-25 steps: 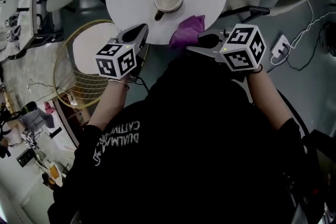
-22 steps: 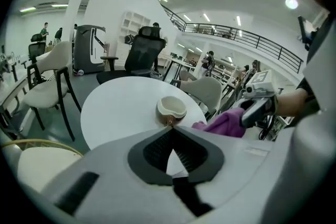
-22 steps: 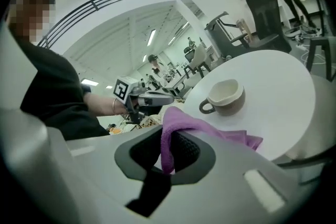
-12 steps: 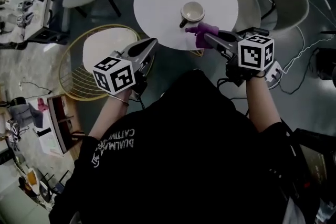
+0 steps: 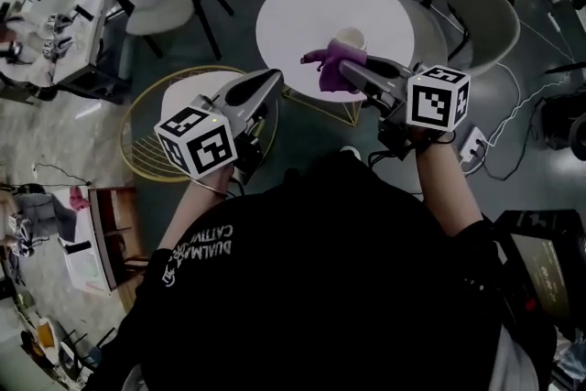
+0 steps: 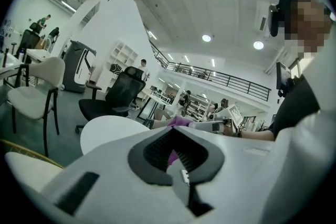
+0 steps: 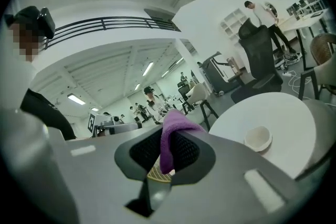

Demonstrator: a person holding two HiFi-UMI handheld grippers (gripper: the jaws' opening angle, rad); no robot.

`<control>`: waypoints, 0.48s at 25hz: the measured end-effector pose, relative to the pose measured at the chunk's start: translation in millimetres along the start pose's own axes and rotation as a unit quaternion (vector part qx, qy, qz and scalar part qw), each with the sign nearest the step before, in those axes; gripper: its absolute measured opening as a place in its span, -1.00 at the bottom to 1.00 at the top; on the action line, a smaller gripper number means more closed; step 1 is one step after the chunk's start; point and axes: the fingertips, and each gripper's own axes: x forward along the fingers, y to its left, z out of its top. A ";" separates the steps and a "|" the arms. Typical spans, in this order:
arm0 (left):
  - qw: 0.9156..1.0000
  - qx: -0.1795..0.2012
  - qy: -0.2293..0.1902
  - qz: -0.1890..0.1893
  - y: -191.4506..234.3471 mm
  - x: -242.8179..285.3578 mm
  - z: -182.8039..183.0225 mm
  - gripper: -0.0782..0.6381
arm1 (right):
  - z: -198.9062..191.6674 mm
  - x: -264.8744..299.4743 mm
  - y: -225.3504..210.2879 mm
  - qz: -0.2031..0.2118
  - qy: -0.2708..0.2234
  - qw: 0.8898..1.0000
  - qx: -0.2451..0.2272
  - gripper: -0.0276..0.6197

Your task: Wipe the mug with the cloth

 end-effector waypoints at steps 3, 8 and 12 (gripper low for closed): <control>1.000 0.009 -0.012 0.001 -8.1 -3.7 9.5 -0.78 | 8.8 0.3 14.3 -0.008 0.000 1.000 -0.020 -0.79; 0.999 0.002 -0.035 0.006 -15.3 -22.0 18.6 -0.78 | 19.5 1.2 33.2 -0.010 -0.025 0.999 -0.024 -0.79; 0.999 0.001 -0.052 0.012 -13.4 -33.1 20.9 -0.78 | 19.4 -0.9 32.2 -0.026 -0.038 0.999 -0.028 -0.80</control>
